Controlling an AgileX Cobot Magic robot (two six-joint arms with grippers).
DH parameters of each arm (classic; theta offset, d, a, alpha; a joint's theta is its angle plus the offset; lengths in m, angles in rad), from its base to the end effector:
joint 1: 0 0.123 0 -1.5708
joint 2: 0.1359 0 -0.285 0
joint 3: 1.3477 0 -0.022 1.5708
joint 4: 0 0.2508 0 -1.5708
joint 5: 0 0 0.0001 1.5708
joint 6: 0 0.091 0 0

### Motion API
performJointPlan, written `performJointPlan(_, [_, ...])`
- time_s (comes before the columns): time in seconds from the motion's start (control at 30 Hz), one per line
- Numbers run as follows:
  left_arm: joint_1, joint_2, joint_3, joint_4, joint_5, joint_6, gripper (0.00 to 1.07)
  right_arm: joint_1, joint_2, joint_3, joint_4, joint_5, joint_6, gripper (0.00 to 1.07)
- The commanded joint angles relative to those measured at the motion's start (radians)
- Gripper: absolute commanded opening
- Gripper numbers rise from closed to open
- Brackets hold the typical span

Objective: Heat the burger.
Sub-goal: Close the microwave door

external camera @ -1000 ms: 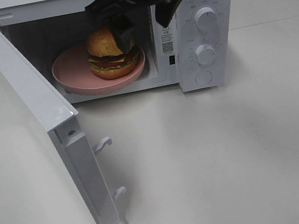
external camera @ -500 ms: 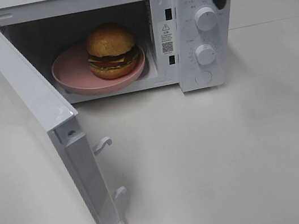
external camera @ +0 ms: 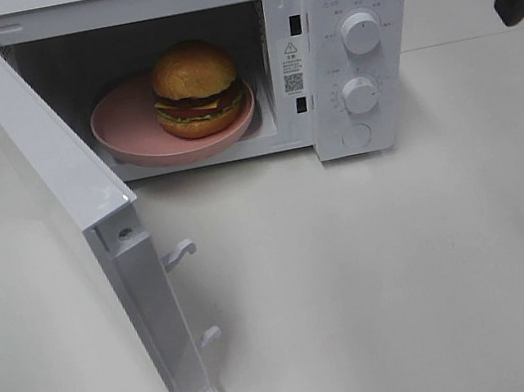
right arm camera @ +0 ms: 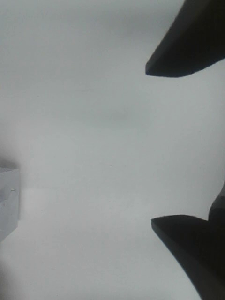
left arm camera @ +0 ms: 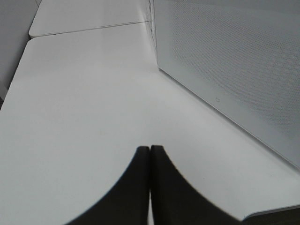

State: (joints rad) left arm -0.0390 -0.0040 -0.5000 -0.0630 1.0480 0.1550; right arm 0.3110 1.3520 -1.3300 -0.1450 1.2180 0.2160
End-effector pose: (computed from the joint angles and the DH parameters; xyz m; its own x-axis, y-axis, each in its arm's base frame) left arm -0.0052 -0.0048 0.2784 -0.4258 0.1397 -0.8940 0.1414 0.9861 0.0868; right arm 0.2532 0.0684 0.3630 -0.8981 -0.1171 -0.4239 -0.1038 0.9931 -0.0546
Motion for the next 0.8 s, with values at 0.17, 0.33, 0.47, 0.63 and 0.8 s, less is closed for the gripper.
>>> performJointPlan(0.17, [-0.001, -0.024, 0.003, 0.001, -0.014, 0.0, 0.0, 0.002, -0.161, 0.202, 0.008, 0.029, 0.005, 0.76])
performJointPlan(0.33, [-0.001, -0.024, 0.003, 0.001, -0.014, 0.0, 0.0, 0.002, -0.251, 0.341, 0.008, 0.029, 0.001, 0.76])
performJointPlan(0.47, [-0.001, -0.024, 0.003, 0.001, -0.014, 0.0, 0.0, 0.002, -0.317, 0.451, 0.021, 0.028, 0.001, 0.76])
performJointPlan(0.63, [-0.001, -0.024, 0.003, 0.001, -0.014, 0.0, 0.0, 0.002, -0.404, 0.596, 0.035, -0.017, 0.002, 0.76])
performJointPlan(0.8, [-0.001, -0.024, 0.003, 0.001, -0.014, 0.0, 0.0, 0.002, -0.501, 0.729, 0.034, -0.045, 0.002, 0.76])
